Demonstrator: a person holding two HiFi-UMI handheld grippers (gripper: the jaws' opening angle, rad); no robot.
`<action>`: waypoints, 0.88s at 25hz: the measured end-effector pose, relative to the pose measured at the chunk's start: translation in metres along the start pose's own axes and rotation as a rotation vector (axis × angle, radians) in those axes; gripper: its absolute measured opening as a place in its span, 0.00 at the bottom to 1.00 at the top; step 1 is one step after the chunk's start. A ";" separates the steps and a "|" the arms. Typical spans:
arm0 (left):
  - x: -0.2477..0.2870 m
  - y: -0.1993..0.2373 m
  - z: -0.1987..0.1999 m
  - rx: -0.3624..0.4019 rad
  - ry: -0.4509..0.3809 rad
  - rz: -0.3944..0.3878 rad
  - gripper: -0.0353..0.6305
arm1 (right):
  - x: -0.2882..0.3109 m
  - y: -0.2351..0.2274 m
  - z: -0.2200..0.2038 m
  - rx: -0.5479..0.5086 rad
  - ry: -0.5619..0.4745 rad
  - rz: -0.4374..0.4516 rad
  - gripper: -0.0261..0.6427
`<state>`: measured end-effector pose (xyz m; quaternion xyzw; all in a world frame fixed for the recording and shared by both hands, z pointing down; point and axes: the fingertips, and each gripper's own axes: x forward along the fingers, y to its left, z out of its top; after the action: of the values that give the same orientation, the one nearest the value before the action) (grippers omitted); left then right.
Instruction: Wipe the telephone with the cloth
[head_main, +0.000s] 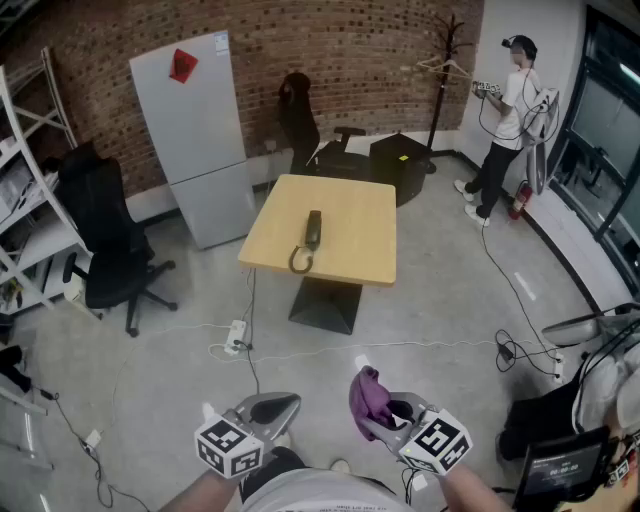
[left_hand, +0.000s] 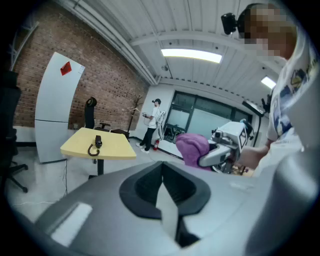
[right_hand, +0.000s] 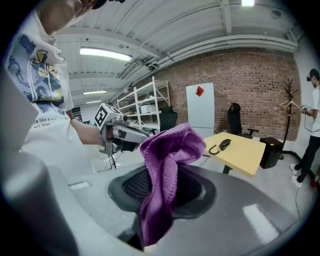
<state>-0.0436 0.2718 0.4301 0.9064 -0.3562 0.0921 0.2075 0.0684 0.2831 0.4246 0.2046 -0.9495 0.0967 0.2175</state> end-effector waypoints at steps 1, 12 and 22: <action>0.003 -0.004 0.001 -0.005 -0.007 0.006 0.06 | -0.005 -0.002 -0.003 0.000 0.003 0.002 0.20; 0.026 -0.031 0.003 0.047 0.005 0.071 0.07 | -0.034 0.000 -0.027 0.030 0.005 0.010 0.20; 0.038 -0.027 -0.007 0.040 0.046 0.151 0.14 | -0.046 -0.012 -0.050 0.097 0.005 0.017 0.20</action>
<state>0.0028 0.2700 0.4400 0.8786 -0.4168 0.1351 0.1901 0.1300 0.3015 0.4499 0.2064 -0.9448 0.1449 0.2091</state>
